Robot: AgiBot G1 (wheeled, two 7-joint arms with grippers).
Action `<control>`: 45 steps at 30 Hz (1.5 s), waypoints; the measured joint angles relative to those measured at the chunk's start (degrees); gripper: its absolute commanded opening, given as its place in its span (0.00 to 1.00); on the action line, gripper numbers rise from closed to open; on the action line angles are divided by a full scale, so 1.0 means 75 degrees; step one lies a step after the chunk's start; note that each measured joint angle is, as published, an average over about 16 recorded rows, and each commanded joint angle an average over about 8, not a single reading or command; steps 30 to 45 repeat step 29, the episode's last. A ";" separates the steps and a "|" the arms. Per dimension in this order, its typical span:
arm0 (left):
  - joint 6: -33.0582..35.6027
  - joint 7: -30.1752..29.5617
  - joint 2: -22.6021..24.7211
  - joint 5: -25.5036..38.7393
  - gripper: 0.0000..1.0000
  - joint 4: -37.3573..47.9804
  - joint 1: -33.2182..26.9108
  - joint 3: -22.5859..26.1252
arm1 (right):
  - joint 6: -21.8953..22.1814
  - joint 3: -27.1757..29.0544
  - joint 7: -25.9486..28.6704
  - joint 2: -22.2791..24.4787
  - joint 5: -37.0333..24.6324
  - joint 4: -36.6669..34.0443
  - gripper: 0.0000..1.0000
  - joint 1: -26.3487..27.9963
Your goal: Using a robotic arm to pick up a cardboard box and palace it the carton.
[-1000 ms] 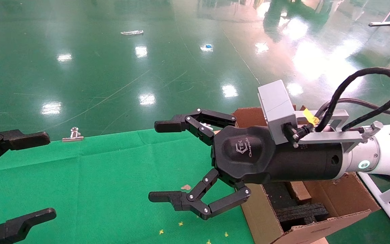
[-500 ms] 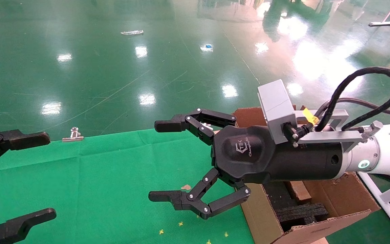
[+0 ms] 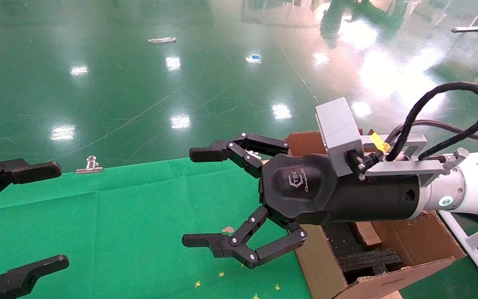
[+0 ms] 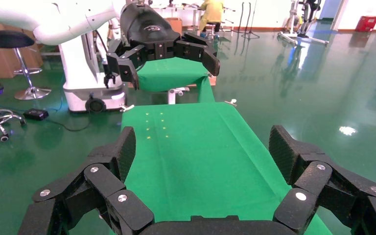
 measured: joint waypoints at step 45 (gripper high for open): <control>0.0000 0.0000 0.0000 0.0000 1.00 0.0000 0.0000 0.0000 | 0.0000 -0.0002 0.0000 0.0000 -0.0001 0.0000 1.00 0.0003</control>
